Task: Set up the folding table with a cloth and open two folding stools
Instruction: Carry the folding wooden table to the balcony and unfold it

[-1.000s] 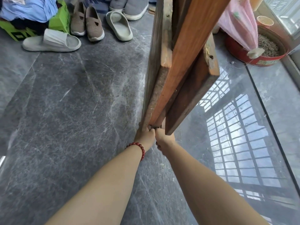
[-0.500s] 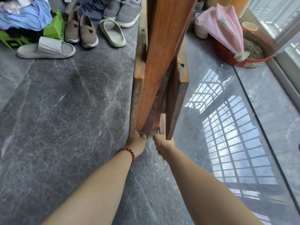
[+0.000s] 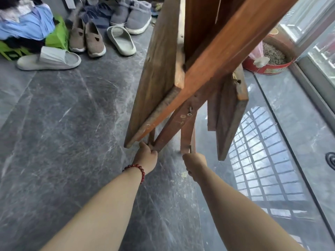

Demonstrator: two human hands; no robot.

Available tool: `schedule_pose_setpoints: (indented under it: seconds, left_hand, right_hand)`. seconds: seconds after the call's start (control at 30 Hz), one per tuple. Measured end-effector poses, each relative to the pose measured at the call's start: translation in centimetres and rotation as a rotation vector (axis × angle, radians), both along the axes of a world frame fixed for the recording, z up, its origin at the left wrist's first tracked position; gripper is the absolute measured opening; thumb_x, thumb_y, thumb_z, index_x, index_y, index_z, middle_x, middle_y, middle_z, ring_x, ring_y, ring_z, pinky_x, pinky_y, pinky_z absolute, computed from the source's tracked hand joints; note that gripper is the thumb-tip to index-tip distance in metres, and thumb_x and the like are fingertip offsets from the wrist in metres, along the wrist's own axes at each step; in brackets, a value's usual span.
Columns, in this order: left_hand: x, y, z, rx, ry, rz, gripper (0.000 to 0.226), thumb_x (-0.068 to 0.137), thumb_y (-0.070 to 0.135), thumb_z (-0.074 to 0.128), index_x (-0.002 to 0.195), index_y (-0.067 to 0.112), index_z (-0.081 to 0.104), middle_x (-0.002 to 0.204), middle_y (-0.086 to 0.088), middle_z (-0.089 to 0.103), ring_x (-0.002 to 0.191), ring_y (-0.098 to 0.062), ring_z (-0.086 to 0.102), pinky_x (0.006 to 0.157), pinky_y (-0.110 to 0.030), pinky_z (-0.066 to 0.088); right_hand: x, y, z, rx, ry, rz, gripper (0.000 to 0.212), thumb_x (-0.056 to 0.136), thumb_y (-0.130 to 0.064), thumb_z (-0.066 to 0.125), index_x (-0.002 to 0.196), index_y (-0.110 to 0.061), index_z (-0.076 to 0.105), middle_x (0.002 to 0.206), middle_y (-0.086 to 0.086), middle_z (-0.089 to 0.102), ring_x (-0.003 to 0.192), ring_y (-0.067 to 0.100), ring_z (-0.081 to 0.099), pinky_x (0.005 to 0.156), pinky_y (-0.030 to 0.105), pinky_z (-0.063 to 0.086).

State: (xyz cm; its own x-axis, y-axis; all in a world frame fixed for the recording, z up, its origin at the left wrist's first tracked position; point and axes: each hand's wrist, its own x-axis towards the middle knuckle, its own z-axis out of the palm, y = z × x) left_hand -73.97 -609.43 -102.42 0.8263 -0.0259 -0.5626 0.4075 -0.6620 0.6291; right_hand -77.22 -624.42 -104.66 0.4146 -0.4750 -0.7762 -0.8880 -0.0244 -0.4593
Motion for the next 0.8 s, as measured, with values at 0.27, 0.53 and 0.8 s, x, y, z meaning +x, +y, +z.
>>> schedule_pose_setpoints:
  seconds: [0.27, 0.53, 0.8]
  left_hand:
    - [-0.7, 0.0, -0.2, 0.015, 0.037, -0.002, 0.031, 0.098, 0.013, 0.038, 0.125, 0.002, 0.028, 0.111, -0.026, 0.058, 0.083, -0.036, 0.060, 0.067, -0.038, 0.048]
    - [-1.4, 0.4, -0.1, 0.033, 0.035, -0.009, 0.039, 0.098, 0.014, 0.039, 0.131, -0.001, 0.024, 0.114, -0.022, 0.058, 0.099, -0.035, 0.059, 0.068, -0.033, 0.041]
    - [-2.3, 1.4, 0.7, 0.007, -0.017, 0.021, 0.027, 0.097, 0.013, 0.039, 0.121, 0.002, 0.031, 0.098, -0.009, 0.052, 0.081, -0.024, 0.051, 0.067, -0.031, 0.041]
  right_hand:
    - [-0.7, -0.5, 0.2, -0.046, -0.066, 0.039, 0.021, 0.086, -0.019, 0.048, 0.100, -0.011, 0.061, 0.058, 0.004, 0.047, 0.045, 0.018, 0.039, 0.041, 0.022, 0.031]
    - [-1.7, -0.4, 0.7, -0.048, -0.087, 0.035, 0.014, 0.087, -0.019, 0.048, 0.098, -0.014, 0.055, 0.064, 0.002, 0.050, 0.049, 0.016, 0.041, 0.042, 0.023, 0.031]
    - [-2.3, 0.5, 0.3, -0.065, -0.099, 0.017, 0.030, 0.086, -0.024, 0.047, 0.107, -0.009, 0.062, 0.065, 0.001, 0.049, 0.048, 0.016, 0.041, 0.040, 0.020, 0.030]
